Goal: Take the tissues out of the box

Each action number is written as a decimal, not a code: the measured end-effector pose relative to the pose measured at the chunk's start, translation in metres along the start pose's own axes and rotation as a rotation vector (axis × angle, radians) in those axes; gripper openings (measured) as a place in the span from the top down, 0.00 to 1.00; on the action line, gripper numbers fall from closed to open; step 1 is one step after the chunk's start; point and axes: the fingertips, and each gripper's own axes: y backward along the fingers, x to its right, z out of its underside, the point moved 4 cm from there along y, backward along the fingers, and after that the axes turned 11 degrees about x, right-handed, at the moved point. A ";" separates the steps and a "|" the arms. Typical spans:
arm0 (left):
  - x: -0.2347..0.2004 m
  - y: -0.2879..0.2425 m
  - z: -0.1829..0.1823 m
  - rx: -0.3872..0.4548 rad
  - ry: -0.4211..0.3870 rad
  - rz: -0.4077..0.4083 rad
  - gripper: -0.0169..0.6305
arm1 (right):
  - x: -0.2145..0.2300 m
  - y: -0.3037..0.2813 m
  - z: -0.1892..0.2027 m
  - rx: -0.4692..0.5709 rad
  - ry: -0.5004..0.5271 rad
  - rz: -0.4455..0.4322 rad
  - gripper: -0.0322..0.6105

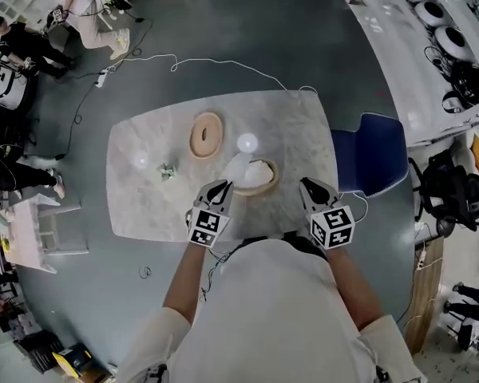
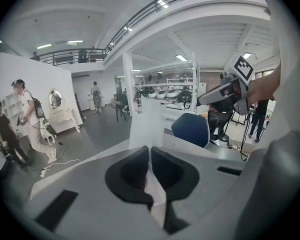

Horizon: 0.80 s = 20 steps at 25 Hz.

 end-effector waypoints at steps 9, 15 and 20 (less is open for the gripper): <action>0.006 0.059 -0.060 0.148 0.049 -0.184 0.94 | -0.003 -0.007 -0.039 0.041 0.086 -0.137 0.88; 0.005 0.086 -0.091 0.215 0.069 -0.279 0.94 | -0.008 -0.005 -0.074 0.088 0.139 -0.197 0.88; 0.001 0.098 -0.107 0.263 0.092 -0.366 0.94 | -0.005 -0.002 -0.099 0.137 0.180 -0.240 0.88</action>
